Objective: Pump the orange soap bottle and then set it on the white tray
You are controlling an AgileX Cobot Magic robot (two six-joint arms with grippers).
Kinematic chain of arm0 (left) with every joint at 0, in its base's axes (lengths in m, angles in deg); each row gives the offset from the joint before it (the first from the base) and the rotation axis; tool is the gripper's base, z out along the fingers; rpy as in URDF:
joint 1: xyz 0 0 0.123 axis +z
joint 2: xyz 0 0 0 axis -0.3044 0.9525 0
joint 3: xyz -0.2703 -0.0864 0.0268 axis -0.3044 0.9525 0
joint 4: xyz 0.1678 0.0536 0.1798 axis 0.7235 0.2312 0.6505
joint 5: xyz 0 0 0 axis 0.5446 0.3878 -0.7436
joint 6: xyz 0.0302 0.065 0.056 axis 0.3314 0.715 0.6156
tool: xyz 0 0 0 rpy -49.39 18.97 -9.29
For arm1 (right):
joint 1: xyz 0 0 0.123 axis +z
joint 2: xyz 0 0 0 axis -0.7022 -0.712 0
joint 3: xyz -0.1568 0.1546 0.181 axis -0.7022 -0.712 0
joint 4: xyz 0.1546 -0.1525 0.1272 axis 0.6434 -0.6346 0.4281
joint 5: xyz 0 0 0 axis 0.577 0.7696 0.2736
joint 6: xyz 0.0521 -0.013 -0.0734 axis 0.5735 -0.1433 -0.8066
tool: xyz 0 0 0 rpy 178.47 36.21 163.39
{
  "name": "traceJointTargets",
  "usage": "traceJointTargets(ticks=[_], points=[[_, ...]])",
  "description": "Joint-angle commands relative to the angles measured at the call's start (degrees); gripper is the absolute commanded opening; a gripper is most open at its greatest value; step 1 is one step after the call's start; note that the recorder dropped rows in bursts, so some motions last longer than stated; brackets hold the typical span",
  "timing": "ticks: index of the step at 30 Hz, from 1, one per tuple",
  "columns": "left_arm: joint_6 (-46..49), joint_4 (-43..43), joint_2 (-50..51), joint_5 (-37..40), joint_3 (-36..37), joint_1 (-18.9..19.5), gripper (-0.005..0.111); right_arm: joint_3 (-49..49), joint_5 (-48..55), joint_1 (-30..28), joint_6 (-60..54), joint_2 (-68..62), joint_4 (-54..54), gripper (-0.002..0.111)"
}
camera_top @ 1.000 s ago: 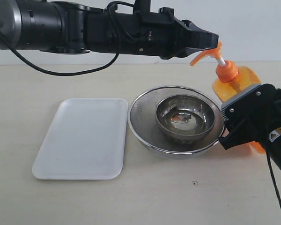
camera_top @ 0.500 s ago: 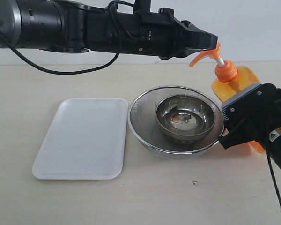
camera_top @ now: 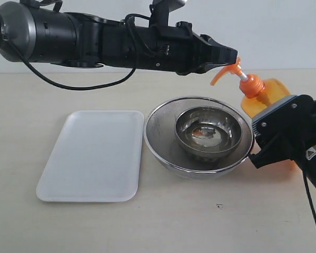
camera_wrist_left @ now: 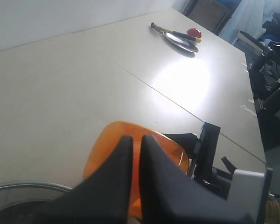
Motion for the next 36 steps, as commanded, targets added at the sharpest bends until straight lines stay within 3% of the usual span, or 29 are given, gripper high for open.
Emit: traceJointTargets(ticks=[1, 19, 30, 36], points=[[-0.26, 6.42, 3.09, -1.20, 1.63, -1.28, 0.005, 0.61, -3.26, 0.69, 4.02, 0.72, -6.41, 0.000], [-0.73, 6.29, -11.64, -2.13, 1.63, 0.80, 0.005, 0.61, -4.10, 0.69, 7.90, 0.72, -5.13, 0.000], [-2.25, 7.05, -9.11, -1.58, 1.63, 0.69, 0.005, 0.61, -4.10, 0.69, 8.04, 0.72, -4.88, 0.000], [0.01, 2.35, -7.00, 2.39, 1.63, 0.69, 0.005, 0.61, -3.99, 0.69, 8.04, 0.72, -5.39, 0.000]])
